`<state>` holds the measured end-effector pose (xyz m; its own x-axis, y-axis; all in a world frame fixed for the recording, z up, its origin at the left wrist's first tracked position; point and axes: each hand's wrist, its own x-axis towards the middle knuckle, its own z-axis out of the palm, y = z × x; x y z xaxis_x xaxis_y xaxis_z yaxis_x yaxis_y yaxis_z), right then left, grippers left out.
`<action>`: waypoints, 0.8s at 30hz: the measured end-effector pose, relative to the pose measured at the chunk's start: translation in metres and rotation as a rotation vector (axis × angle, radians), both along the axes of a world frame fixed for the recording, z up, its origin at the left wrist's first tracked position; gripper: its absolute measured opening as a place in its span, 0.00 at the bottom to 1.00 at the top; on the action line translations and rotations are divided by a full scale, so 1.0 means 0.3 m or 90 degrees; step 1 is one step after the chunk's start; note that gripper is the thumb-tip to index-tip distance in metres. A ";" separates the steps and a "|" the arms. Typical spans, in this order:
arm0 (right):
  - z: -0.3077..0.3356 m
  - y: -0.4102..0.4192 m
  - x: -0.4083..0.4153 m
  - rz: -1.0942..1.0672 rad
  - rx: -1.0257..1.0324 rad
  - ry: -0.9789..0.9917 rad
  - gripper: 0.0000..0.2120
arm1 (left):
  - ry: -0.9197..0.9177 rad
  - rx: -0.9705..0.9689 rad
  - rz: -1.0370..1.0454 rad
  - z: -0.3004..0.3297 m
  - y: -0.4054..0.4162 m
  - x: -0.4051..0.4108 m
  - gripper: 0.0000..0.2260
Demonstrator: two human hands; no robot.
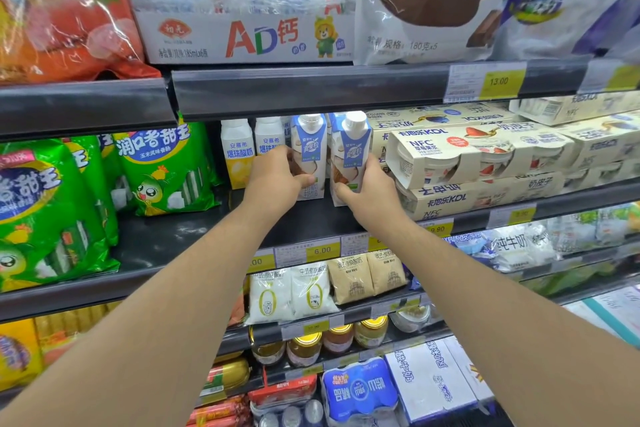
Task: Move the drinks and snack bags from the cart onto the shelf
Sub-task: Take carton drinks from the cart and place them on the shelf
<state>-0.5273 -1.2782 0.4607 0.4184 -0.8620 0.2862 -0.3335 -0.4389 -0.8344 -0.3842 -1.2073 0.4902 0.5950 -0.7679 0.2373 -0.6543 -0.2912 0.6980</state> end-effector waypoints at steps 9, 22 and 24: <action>-0.002 0.005 0.009 -0.014 0.013 0.008 0.23 | 0.004 0.008 -0.007 -0.008 0.004 0.005 0.19; 0.051 0.105 -0.056 -0.080 0.059 0.064 0.22 | -0.072 0.145 -0.128 0.006 0.190 0.068 0.26; 0.054 0.131 -0.074 -0.097 0.049 0.095 0.22 | -0.089 0.163 -0.147 0.001 0.215 0.079 0.26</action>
<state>-0.5495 -1.2389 0.4768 0.3147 -0.9352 0.1626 -0.5127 -0.3117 -0.8000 -0.3605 -1.1429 0.4904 0.3747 -0.9230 0.0873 -0.8071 -0.2784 0.5207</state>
